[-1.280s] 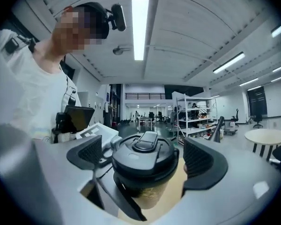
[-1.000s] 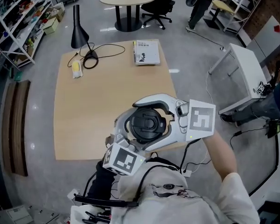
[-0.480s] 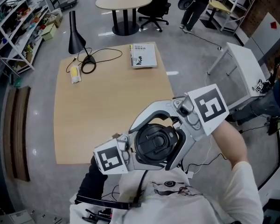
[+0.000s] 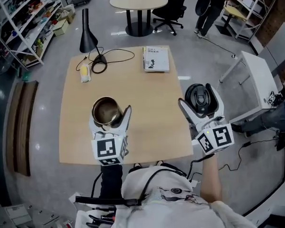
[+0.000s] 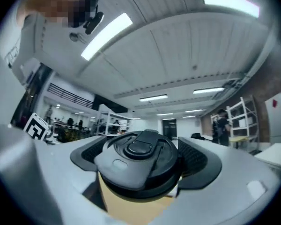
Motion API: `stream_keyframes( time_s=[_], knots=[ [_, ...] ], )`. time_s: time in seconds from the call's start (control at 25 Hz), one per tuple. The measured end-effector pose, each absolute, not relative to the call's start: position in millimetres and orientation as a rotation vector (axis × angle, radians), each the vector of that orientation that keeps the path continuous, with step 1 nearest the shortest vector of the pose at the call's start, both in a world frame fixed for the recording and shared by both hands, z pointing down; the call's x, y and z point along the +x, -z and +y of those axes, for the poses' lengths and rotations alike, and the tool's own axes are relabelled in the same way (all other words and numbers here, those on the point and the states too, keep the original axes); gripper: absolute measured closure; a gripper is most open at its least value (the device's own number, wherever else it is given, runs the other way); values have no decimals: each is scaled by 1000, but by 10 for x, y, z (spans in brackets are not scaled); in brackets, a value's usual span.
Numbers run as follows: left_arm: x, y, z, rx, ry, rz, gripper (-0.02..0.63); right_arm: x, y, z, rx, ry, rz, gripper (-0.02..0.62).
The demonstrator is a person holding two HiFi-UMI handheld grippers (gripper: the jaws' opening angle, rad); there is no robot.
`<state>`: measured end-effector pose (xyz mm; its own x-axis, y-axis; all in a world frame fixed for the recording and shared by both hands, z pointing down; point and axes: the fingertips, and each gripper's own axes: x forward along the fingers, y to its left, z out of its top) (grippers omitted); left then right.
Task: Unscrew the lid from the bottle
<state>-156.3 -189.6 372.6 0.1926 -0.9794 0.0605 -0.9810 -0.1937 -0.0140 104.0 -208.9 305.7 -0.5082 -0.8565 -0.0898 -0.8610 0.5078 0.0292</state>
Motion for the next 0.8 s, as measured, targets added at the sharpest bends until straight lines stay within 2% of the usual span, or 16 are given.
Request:
stream_keyframes(
  time_s=[0.2, 0.48, 0.8],
  knots=[
    [-1693, -3751, -1991, 2398, -157, -2017, 156, 1139, -3535, -2149, -1674, 27, 2604, 115],
    [-1430, -3783, -2025, 2457, -218, -1982, 156, 1319, -3544, -2231, -1737, 12, 2569, 114],
    [-1435, -3777, -2025, 2466, -230, -1981, 156, 1246, -3587, -2310, -1722, -2, 2595, 115]
  ],
)
